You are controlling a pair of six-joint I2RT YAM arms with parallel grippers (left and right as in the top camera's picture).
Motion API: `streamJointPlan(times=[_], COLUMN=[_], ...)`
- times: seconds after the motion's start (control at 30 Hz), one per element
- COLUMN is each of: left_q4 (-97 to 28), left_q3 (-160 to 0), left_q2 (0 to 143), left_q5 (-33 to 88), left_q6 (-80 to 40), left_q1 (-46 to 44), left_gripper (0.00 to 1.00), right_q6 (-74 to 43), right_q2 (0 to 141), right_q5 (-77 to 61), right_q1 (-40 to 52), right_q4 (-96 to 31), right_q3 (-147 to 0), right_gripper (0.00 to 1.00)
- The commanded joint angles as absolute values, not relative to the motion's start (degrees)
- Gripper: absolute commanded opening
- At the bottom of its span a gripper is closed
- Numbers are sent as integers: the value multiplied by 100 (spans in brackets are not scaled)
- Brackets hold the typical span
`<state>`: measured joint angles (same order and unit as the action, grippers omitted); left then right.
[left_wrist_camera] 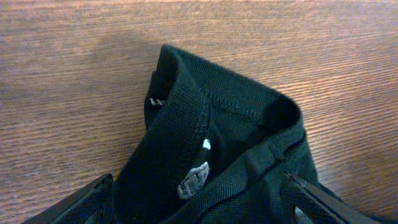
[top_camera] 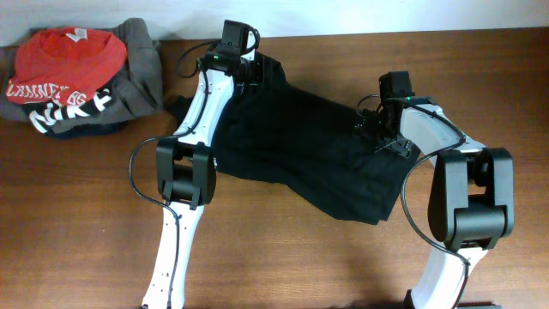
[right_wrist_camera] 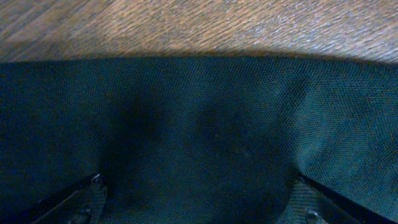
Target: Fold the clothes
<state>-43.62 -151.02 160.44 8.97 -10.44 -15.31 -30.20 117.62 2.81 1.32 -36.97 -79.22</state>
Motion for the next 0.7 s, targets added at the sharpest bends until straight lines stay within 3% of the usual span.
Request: streamJointPlan(times=[0.0, 0.23, 0.27, 0.37, 0.5, 0.67], left_q4=[-4379, -4270, -4259, -4226, -4228, -4230], left_q3=[-15155, -15155, -15155, -15157, -15157, -15157], left_q2=[16072, 16072, 16072, 16070, 16070, 16070], left_q5=[854, 858, 858, 880, 878, 873], left_q6=[-972, -972, -972, -972, -972, -972], left_q1=[-1496, -1496, -1496, -1496, -1496, -1496], left_gripper=[84, 81, 77, 54, 34, 24], right_q6=[-3098, -3098, -3098, -3098, -3098, -3232], right_q2=[11959, 11959, 11959, 11959, 11959, 11909], right_q5=[368, 368, 370, 373, 373, 395], right_q1=[154, 154, 154, 154, 154, 143], right_q4=[-3682, -3684, -3684, -3682, -3680, -3765], right_q3=[-7789, -7789, -7789, -7789, -7789, -7791], right_gripper=[99, 99, 99, 99, 99, 99])
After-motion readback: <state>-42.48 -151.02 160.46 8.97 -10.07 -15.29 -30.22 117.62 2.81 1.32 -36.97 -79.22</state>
